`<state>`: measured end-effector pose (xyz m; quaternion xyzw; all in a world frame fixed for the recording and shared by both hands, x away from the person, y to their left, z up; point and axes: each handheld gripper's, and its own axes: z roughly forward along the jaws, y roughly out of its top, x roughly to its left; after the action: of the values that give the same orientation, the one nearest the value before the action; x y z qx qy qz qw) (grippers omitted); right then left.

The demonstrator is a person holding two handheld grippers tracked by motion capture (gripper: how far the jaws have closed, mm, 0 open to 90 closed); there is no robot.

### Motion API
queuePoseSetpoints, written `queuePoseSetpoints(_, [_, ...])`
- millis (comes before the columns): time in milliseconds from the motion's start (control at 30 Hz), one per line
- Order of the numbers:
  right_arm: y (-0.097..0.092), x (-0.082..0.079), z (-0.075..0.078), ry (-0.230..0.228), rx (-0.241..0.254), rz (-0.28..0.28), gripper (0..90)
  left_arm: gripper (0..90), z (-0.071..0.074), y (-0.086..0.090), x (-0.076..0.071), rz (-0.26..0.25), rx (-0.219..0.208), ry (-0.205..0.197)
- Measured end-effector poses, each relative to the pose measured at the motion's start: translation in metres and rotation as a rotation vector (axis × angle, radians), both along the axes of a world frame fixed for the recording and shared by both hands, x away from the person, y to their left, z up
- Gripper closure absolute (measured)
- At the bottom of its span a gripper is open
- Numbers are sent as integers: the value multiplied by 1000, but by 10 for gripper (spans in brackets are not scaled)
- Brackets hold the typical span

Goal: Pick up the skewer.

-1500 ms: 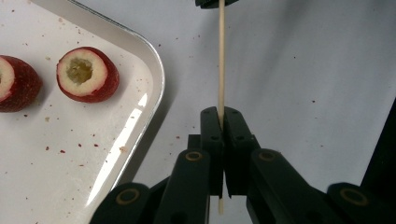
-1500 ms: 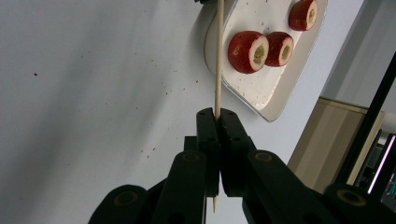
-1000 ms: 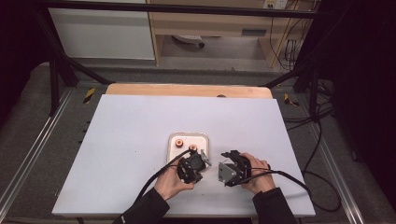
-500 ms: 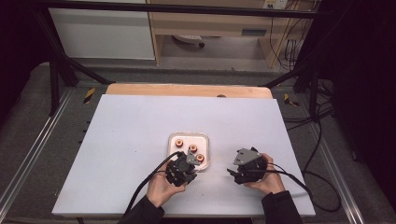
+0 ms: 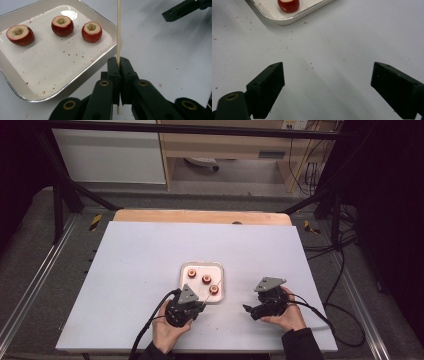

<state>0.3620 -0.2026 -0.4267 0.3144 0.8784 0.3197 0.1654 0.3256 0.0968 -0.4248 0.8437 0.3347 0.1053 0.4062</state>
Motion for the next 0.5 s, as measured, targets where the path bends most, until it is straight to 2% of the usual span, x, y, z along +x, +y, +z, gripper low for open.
queuePoseSetpoints(333, [5,6,4,74,119,-51,31,881,-9,18,-9,43,-65,-11])
queuePoseSetpoints(500, [13,11,9,94,126,-65,9,881,-12,27,-11,56,-85,-19])
